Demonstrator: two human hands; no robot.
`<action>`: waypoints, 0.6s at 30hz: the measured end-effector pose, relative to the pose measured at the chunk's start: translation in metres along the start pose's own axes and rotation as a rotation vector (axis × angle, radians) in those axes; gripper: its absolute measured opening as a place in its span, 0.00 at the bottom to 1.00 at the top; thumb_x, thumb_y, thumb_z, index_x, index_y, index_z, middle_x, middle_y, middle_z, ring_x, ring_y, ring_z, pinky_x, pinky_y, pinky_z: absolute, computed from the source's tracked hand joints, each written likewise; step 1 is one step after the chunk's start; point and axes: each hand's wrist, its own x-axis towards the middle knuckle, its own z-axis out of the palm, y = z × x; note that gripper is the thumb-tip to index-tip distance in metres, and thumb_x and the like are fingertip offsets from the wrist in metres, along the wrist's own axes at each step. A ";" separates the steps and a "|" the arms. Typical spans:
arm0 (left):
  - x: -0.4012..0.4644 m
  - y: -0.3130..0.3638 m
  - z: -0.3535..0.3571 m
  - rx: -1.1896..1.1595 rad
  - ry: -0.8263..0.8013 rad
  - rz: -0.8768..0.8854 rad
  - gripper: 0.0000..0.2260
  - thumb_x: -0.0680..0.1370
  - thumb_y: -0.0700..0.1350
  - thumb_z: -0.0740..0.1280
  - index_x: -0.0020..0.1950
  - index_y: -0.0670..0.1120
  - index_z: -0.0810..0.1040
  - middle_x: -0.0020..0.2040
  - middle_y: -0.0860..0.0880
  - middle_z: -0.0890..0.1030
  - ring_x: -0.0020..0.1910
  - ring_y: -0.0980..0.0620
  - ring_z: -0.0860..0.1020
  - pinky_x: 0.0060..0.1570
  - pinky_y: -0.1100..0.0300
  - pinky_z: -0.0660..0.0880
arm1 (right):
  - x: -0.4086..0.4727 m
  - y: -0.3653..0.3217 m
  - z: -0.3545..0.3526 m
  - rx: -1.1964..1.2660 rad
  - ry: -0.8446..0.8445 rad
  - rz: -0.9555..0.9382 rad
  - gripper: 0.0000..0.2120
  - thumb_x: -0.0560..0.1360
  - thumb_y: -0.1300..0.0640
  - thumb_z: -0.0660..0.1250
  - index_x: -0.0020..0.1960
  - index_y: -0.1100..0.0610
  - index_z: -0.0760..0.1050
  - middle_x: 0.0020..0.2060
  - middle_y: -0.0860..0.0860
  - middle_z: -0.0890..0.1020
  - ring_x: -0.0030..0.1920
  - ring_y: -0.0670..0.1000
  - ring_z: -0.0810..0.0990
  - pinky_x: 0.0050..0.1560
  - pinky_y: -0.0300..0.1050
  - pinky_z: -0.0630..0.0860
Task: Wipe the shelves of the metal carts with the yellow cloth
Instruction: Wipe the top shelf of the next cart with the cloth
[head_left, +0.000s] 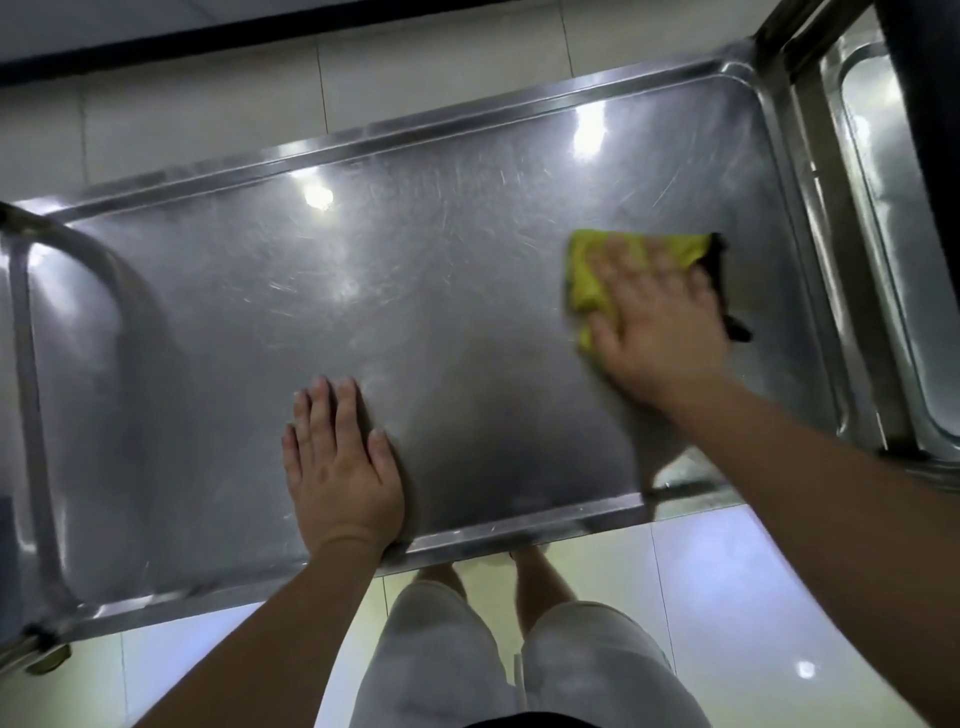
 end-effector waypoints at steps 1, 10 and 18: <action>0.000 0.000 0.000 -0.004 0.009 -0.008 0.29 0.84 0.54 0.51 0.85 0.51 0.54 0.85 0.48 0.54 0.84 0.48 0.48 0.82 0.52 0.41 | 0.004 0.025 -0.008 0.006 -0.007 0.098 0.33 0.79 0.40 0.54 0.82 0.46 0.59 0.82 0.50 0.62 0.81 0.59 0.60 0.74 0.68 0.62; 0.001 0.001 0.001 0.011 0.000 -0.015 0.29 0.84 0.55 0.50 0.85 0.52 0.52 0.85 0.48 0.52 0.85 0.49 0.46 0.82 0.53 0.38 | 0.022 -0.037 -0.009 0.121 0.061 0.566 0.32 0.81 0.42 0.53 0.83 0.50 0.58 0.83 0.50 0.60 0.82 0.61 0.55 0.75 0.68 0.58; 0.001 -0.001 0.002 -0.006 0.006 -0.007 0.29 0.83 0.54 0.52 0.85 0.51 0.55 0.85 0.47 0.55 0.84 0.48 0.48 0.82 0.48 0.44 | 0.037 -0.165 0.015 0.015 -0.023 -0.346 0.31 0.80 0.38 0.57 0.82 0.46 0.63 0.82 0.47 0.62 0.82 0.57 0.58 0.75 0.64 0.58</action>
